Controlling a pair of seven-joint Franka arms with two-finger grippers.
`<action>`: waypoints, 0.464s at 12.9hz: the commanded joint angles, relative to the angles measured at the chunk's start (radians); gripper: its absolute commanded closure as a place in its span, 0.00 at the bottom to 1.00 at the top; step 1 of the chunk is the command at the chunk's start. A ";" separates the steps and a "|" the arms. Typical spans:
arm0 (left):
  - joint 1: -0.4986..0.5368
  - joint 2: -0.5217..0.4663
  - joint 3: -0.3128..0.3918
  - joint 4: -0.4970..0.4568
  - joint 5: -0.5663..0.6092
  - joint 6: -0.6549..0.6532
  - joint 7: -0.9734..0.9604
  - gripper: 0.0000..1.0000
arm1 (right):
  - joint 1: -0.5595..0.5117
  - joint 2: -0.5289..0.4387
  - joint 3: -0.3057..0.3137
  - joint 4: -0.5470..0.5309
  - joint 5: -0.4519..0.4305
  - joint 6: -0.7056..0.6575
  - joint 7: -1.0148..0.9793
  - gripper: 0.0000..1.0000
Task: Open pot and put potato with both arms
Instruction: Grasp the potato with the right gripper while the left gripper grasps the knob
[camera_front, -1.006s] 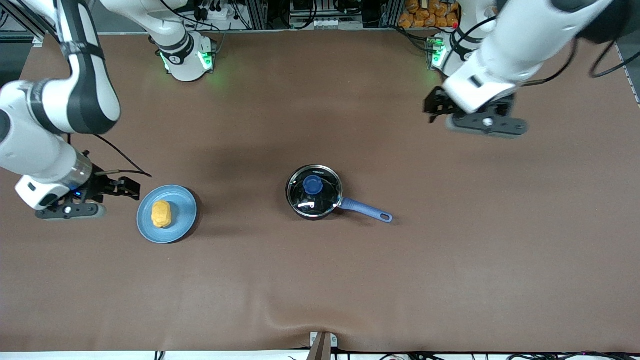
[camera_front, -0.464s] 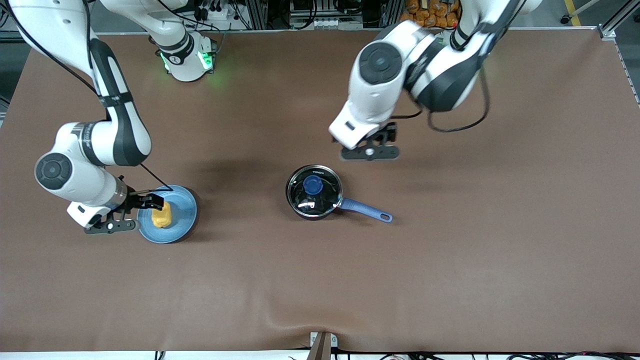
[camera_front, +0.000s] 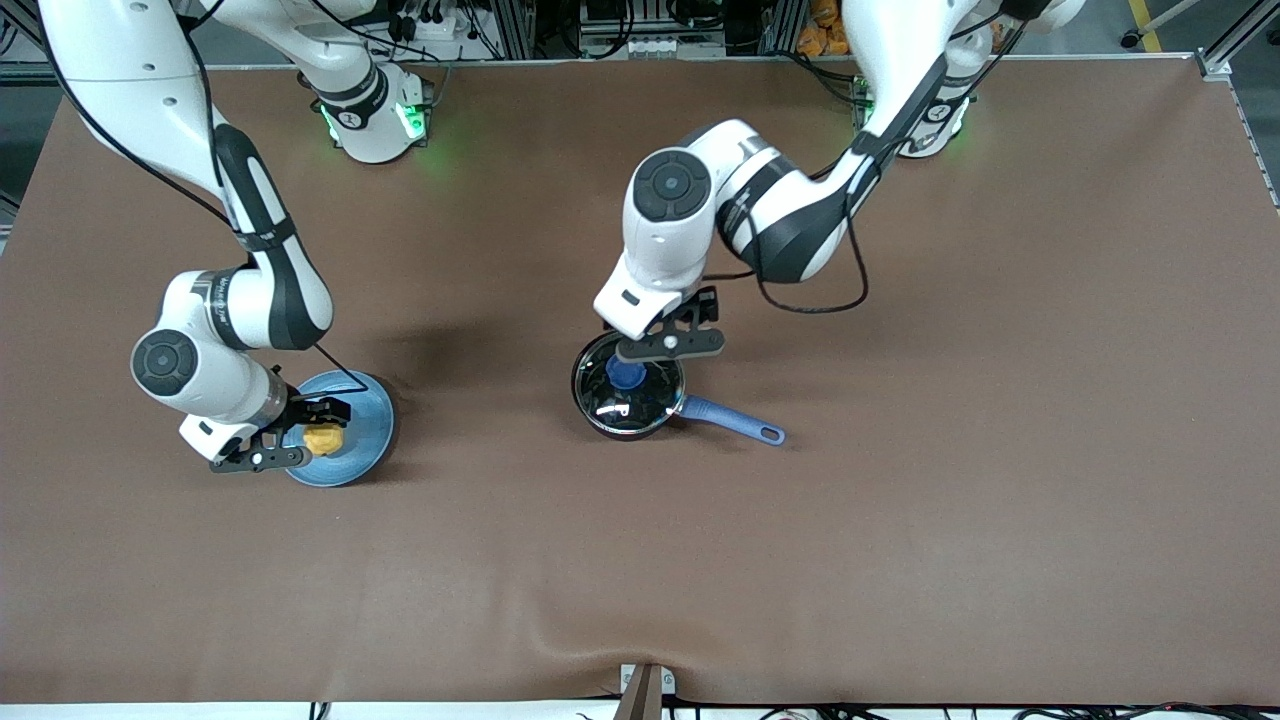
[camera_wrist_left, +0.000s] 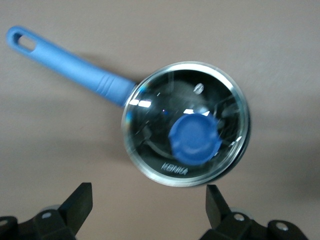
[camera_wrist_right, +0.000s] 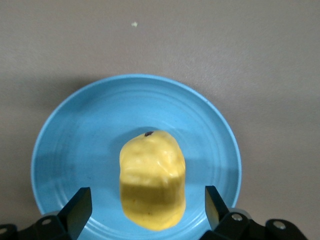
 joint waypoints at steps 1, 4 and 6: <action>-0.101 0.067 0.111 0.090 0.027 0.067 -0.069 0.00 | -0.014 0.011 0.008 -0.009 0.019 0.015 -0.020 0.00; -0.122 0.111 0.134 0.090 0.027 0.153 -0.148 0.00 | -0.014 0.043 0.008 -0.027 0.021 0.093 -0.022 0.00; -0.125 0.134 0.134 0.090 0.027 0.206 -0.216 0.00 | -0.009 0.045 0.006 -0.027 0.021 0.089 -0.020 0.00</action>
